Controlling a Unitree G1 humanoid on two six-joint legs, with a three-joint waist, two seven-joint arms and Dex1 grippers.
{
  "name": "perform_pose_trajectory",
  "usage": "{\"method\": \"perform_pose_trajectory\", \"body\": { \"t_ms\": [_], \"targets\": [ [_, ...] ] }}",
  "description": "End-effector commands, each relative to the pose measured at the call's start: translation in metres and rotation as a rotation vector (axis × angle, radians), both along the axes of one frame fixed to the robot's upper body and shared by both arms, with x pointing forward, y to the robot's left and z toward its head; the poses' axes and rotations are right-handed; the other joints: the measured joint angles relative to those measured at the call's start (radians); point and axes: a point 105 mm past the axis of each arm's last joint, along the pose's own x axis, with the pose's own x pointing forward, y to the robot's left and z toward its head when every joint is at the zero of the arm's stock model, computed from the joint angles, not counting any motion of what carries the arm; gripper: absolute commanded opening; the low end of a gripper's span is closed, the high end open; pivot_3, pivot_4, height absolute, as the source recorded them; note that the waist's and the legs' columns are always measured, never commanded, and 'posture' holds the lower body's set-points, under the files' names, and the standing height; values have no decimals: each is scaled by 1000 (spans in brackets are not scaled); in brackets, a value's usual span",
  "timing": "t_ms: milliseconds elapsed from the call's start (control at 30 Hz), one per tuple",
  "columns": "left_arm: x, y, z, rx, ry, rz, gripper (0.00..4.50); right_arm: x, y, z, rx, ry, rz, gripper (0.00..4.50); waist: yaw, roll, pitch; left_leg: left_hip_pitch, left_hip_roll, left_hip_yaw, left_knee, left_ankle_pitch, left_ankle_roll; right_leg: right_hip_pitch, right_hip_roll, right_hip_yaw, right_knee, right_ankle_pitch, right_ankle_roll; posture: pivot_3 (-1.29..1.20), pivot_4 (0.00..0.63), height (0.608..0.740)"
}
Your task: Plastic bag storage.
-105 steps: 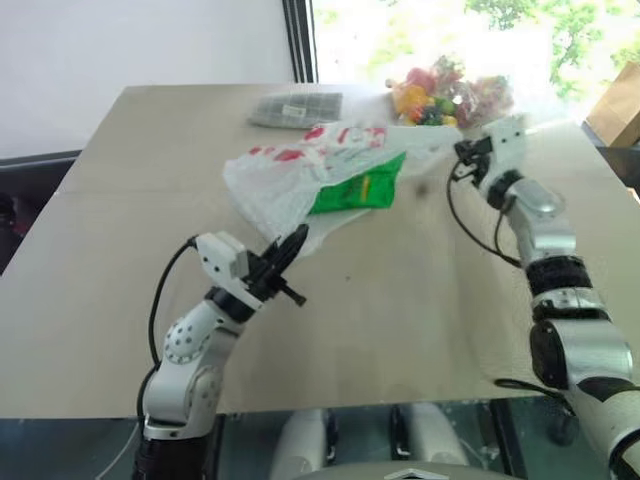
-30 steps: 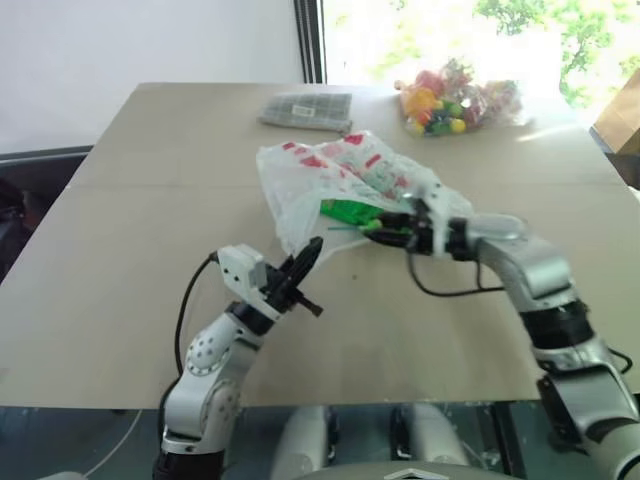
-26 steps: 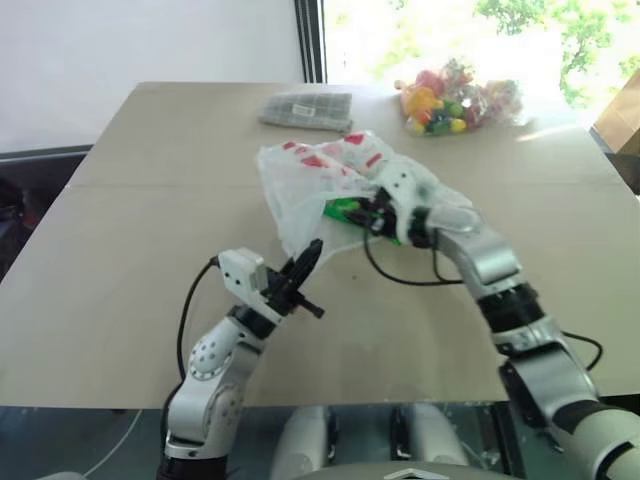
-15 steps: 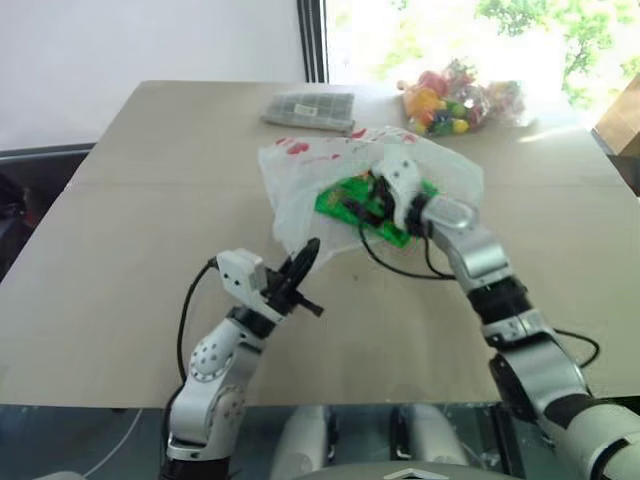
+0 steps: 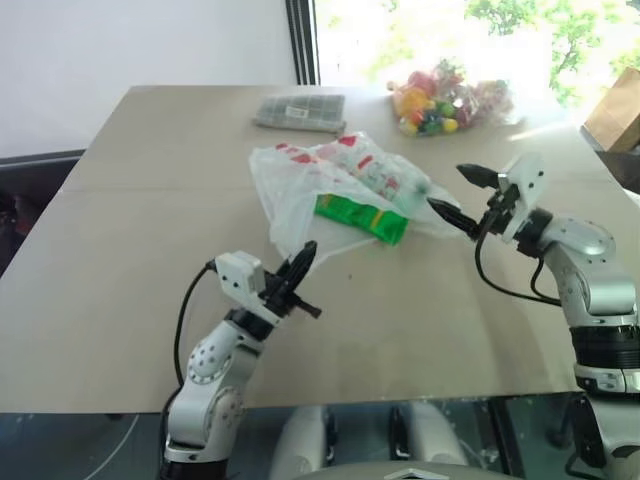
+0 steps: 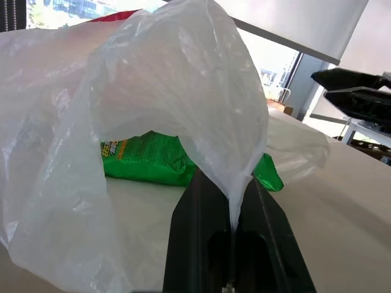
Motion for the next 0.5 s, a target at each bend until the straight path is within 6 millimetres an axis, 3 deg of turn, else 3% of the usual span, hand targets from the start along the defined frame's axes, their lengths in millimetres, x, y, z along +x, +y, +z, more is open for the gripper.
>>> {"method": "perform_pose_trajectory", "body": {
  "t_ms": [33, 267, 467, 500],
  "targets": [
    [-2, 0, 10, 8, -45, -11, 0, -7, -4, -21, -45, 69, 7, 4169, 3, 0, 0, -1, 0, 0, 0, 0, 0, 0, 0, 0, -1, 0, 0, 0, 150, 738],
    [0, 1, 8, 24, -40, -27, 0, 9, -32, -41, -83, 118, -159, 4169, -1, 0, 0, 0, 0, 1, 0, 0, 0, 0, -1, 0, 0, 0, 0, 0, 150, 738],
    [1, -1, 7, 27, -40, -46, 0, 24, -44, -38, -44, 112, -234, 4169, -1, 0, 0, 0, 0, 2, 0, 0, 0, 0, 1, 1, 0, 0, 0, 0, 150, 738],
    [3, 0, 7, 28, -40, -46, 0, 26, -45, -35, -21, 104, -242, 3649, -1, 0, 0, 0, 0, 2, 0, 0, 0, 0, 1, 1, 0, 0, 0, 0, 150, 738]
  ]
}}
